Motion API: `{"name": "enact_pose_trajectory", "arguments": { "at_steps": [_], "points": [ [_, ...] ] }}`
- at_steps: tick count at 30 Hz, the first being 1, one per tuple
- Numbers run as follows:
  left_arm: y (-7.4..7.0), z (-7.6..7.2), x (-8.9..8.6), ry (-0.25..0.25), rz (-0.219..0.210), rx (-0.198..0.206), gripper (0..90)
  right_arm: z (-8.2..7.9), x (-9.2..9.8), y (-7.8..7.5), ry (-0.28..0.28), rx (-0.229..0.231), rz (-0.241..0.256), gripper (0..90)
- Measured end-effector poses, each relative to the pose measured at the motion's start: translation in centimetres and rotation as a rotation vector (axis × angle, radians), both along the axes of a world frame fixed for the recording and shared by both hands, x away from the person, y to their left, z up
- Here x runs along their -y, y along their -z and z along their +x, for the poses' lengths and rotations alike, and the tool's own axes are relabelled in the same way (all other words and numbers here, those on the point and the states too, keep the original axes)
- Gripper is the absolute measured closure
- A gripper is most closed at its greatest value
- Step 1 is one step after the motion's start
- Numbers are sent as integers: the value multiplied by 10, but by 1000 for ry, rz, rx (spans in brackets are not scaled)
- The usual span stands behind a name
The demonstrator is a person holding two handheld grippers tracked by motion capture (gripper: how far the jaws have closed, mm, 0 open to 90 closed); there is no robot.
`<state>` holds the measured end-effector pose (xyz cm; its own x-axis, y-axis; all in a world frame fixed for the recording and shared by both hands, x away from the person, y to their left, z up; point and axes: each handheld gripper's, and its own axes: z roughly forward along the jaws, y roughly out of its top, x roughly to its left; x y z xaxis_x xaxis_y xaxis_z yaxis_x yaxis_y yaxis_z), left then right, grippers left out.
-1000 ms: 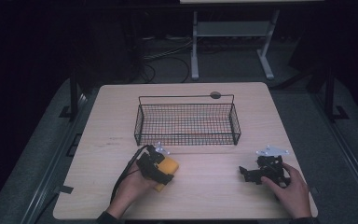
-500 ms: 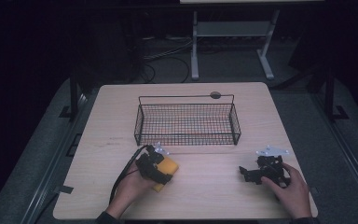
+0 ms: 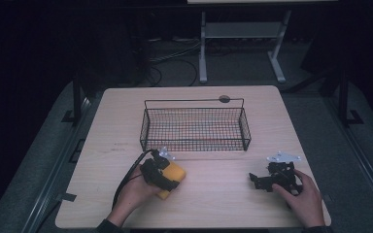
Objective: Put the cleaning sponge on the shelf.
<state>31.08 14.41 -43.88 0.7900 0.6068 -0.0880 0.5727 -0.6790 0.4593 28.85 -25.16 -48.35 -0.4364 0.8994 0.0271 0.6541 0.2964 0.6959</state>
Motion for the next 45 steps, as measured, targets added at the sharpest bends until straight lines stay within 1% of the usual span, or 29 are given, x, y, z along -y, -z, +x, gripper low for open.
{"name": "enact_pose_trajectory", "arguments": {
  "at_steps": [10, 14, 19, 25, 33, 37, 42, 43, 45],
  "points": [
    [-16, 1, -8, 10, -22, 8, 198, 0, 0, 0, 0, 0, 0, 0],
    [-21, 2, -10, 5, -32, 14, 198, 0, 0, 0, 0, 0, 0, 0],
    [-25, 2, -13, 5, -47, 15, 198, 0, 0, 0, -1, 0, -1, 0],
    [-30, 3, -15, 13, -51, 17, 198, 0, 0, 0, -1, 0, -1, 0],
    [-42, 10, -17, 28, -38, 28, 198, 0, 0, 0, 0, 0, 0, 0],
    [-47, 12, -18, 31, -42, 30, 198, 0, 0, 0, -1, 0, -1, 0],
    [-54, 16, -17, 41, -32, 34, 198, 0, 0, 0, -1, 0, -1, 0],
    [-55, 17, -18, 49, -27, 36, 198, 0, 0, 0, -1, 0, -1, 0],
    [-58, 18, -17, 48, -28, 35, 198, 0, 0, 0, -1, 0, -1, 0]
  ]
}}
